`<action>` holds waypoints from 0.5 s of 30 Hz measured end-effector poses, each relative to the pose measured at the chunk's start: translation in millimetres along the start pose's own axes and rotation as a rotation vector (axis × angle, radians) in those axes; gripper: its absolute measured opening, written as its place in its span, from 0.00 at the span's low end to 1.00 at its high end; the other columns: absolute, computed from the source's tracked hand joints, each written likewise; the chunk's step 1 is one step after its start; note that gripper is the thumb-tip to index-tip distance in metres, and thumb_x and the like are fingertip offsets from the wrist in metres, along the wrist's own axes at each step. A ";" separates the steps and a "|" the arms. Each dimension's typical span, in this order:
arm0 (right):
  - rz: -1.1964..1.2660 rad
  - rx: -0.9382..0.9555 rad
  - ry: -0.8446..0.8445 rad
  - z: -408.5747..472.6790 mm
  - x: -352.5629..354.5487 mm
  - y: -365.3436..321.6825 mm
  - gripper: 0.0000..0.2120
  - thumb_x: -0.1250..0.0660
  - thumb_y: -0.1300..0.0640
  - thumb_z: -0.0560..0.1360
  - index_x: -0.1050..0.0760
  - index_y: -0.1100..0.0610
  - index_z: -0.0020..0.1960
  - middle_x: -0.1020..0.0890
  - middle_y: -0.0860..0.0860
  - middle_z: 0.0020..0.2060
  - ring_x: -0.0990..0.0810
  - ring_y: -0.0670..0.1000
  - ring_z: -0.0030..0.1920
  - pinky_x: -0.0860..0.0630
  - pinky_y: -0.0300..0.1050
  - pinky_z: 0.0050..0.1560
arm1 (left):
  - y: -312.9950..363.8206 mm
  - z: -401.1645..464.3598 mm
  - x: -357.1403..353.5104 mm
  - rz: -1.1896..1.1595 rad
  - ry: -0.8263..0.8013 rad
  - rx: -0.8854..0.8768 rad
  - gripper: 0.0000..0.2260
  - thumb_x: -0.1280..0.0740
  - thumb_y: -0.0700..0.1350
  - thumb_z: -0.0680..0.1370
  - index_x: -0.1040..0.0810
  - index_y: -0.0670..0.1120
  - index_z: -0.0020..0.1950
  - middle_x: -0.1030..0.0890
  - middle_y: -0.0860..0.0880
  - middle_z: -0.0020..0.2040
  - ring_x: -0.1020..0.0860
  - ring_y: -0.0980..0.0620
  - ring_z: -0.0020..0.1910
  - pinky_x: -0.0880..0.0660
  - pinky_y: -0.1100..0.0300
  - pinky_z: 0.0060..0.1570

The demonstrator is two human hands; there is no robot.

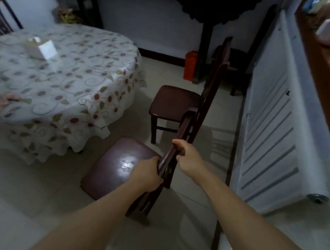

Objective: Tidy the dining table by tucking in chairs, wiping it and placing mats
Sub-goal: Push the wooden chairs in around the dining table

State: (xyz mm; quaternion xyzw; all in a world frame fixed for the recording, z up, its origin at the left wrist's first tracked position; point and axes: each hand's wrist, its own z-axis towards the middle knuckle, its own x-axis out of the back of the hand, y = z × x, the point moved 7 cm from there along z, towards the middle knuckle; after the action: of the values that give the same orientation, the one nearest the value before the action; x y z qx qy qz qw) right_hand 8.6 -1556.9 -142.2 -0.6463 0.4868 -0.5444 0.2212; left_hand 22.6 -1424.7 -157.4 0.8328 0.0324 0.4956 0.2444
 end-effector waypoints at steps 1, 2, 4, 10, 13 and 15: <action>-0.030 0.021 -0.017 2.1 -2.7 -2.5 0.26 0.44 0.72 0.74 0.32 0.54 0.69 0.31 0.56 0.64 0.29 0.55 0.64 0.31 0.39 0.58 | -1.0 -1.8 2.3 0.011 0.004 0.015 0.13 0.32 0.47 0.72 0.27 0.48 0.55 0.19 0.48 0.50 0.20 0.45 0.50 0.23 0.52 0.52; -0.055 0.035 -0.037 4.1 -4.9 -5.3 0.26 0.44 0.72 0.75 0.32 0.54 0.69 0.33 0.56 0.64 0.29 0.56 0.64 0.32 0.38 0.59 | -2.5 -2.8 4.1 0.015 0.004 0.027 0.14 0.31 0.47 0.71 0.26 0.48 0.55 0.18 0.48 0.50 0.19 0.46 0.50 0.22 0.51 0.52; -0.085 0.057 -0.073 9.3 -7.8 -11.4 0.26 0.45 0.72 0.75 0.33 0.54 0.70 0.34 0.55 0.64 0.28 0.56 0.62 0.31 0.39 0.61 | -7.0 -5.1 9.6 0.014 0.002 0.068 0.15 0.30 0.46 0.71 0.26 0.49 0.56 0.18 0.48 0.51 0.20 0.47 0.50 0.22 0.53 0.50; -0.121 0.177 -0.114 31.0 -19.9 -45.8 0.26 0.42 0.69 0.76 0.34 0.51 0.70 0.32 0.53 0.61 0.26 0.54 0.58 0.25 0.44 0.55 | -32.7 1.4 43.0 0.022 -0.015 0.136 0.19 0.28 0.46 0.69 0.25 0.50 0.59 0.19 0.49 0.54 0.21 0.47 0.53 0.23 0.54 0.50; -0.152 0.249 -0.138 47.4 -33.0 -73.2 0.26 0.38 0.65 0.76 0.37 0.50 0.71 0.33 0.52 0.61 0.25 0.48 0.49 0.27 0.35 0.41 | -53.7 8.9 72.8 0.007 -0.047 0.152 0.19 0.27 0.46 0.68 0.24 0.51 0.57 0.19 0.50 0.53 0.21 0.50 0.51 0.23 0.53 0.52; -0.194 0.297 -0.118 62.7 -41.8 -96.1 0.26 0.36 0.62 0.76 0.38 0.50 0.72 0.34 0.51 0.60 0.27 0.46 0.45 0.26 0.36 0.41 | -74.1 17.0 97.3 0.021 -0.025 0.166 0.18 0.26 0.47 0.67 0.23 0.51 0.56 0.19 0.51 0.51 0.21 0.50 0.51 0.22 0.52 0.52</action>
State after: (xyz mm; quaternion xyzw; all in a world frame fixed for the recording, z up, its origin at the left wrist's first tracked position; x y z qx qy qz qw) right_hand 106.4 -1494.6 -103.6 -0.6812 0.3225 -0.5902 0.2890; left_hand 100.2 -1337.1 -117.8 0.8567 0.0617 0.4832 0.1696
